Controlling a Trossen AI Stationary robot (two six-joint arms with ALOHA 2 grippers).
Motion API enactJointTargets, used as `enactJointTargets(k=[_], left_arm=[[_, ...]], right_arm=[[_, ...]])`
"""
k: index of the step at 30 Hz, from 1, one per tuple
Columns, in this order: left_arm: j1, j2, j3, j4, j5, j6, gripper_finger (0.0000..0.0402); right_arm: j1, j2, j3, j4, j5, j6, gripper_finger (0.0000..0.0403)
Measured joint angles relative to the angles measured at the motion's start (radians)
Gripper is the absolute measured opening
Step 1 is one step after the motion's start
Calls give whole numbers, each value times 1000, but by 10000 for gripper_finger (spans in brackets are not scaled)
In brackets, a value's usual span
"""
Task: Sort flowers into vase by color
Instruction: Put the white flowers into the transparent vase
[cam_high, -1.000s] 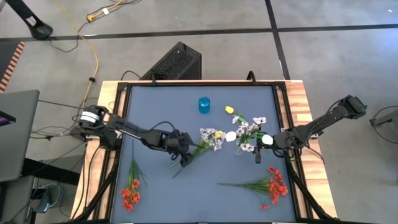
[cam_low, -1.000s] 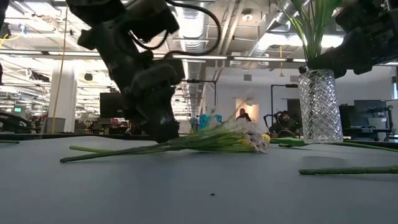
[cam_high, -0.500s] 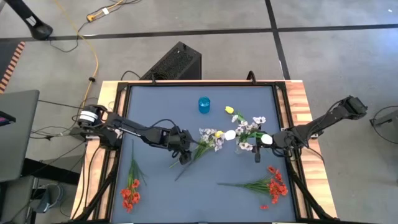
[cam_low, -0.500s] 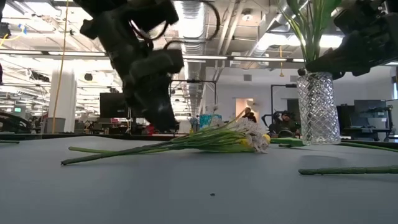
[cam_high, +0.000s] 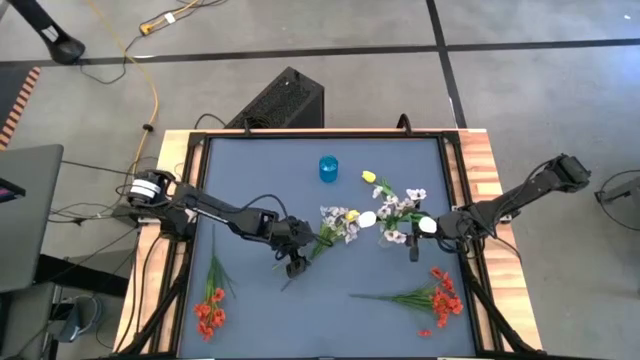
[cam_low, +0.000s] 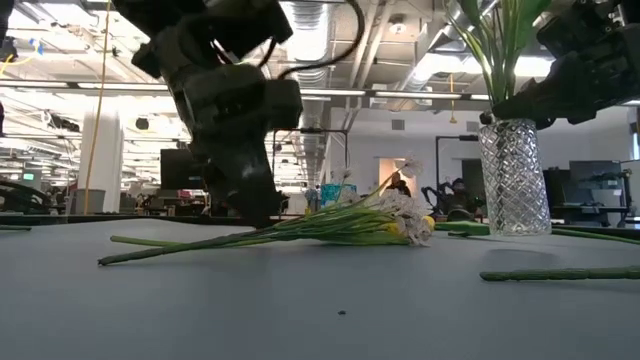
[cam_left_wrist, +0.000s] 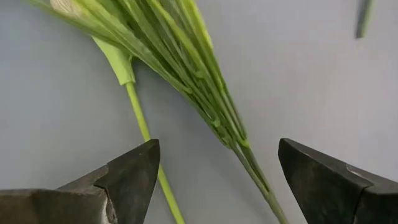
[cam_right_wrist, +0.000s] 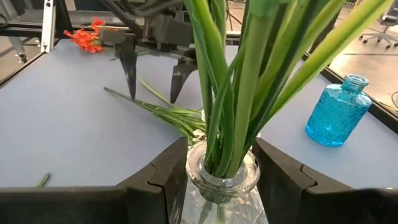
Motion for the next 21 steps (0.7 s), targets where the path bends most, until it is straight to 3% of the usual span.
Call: enactJointTargets(k=[5, 15, 21], left_arm=[[-3, 47, 0, 64, 38, -18, 316], [-4, 80, 2, 93, 17, -43, 312], [-2, 106, 2, 86, -44, -67, 263]], right_arm=[[0, 0, 0, -12, 0, 0, 185], [1, 0, 0, -27, 0, 1, 185], [1, 0, 0, -25, -1, 1, 185]])
